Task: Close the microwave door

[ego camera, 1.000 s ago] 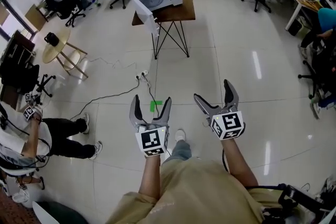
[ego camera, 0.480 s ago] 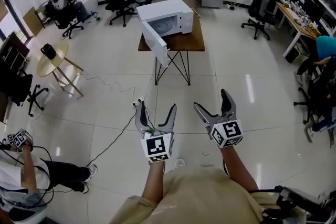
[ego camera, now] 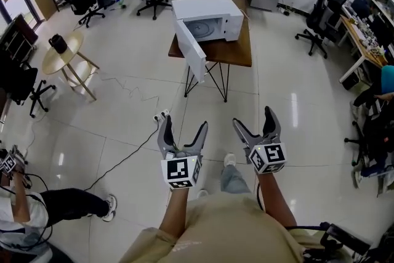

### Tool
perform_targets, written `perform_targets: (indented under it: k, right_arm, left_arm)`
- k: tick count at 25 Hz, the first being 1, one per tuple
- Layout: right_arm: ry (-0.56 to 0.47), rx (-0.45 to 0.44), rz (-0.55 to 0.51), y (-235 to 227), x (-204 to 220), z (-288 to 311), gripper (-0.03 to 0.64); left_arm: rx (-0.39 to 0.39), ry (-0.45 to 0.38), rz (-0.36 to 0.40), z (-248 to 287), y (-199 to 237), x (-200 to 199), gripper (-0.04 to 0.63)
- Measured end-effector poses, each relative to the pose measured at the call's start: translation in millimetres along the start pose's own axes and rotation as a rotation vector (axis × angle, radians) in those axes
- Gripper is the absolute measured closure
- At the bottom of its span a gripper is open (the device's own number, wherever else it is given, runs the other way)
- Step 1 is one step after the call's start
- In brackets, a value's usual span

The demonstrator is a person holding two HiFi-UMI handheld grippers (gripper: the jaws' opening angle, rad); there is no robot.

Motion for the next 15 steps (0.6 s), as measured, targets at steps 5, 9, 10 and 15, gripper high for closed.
perform_targets:
  k: [5, 9, 10, 15]
  right_arm:
    - [-0.015, -0.029, 0.03, -75.2, 17.7, 29.9, 0.104]
    - [-0.05, -0.053, 0.033, -163.9, -13.0, 58.7, 0.106]
    - [-0.058, -0.057, 0.026, -190.2, -23.8, 69.1, 0.107]
    - [-0.075, -0.081, 0.056, -287.1, -11.1, 113.4, 0.12]
  left_arm:
    - [-0.018, -0.006, 0.057, 63.6, -38.7, 14.4, 0.127]
    - [-0.037, 0.019, 0.139, 143.0, -92.4, 15.4, 0.127]
    - [-0.042, 0.02, 0.155, 168.1, -106.9, 12.4, 0.127]
    - [-0.052, 0.047, 0.162, 259.9, -149.0, 41.9, 0.127]
Point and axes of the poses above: the fingertips, and each gripper's own axes: z forward along the fingers, y to its left, x out of its underside, the point moved 6 cm from there along -z, backward along the fingers, and after that the axes turned 4 degrees about -y, right-handed, at the moved point
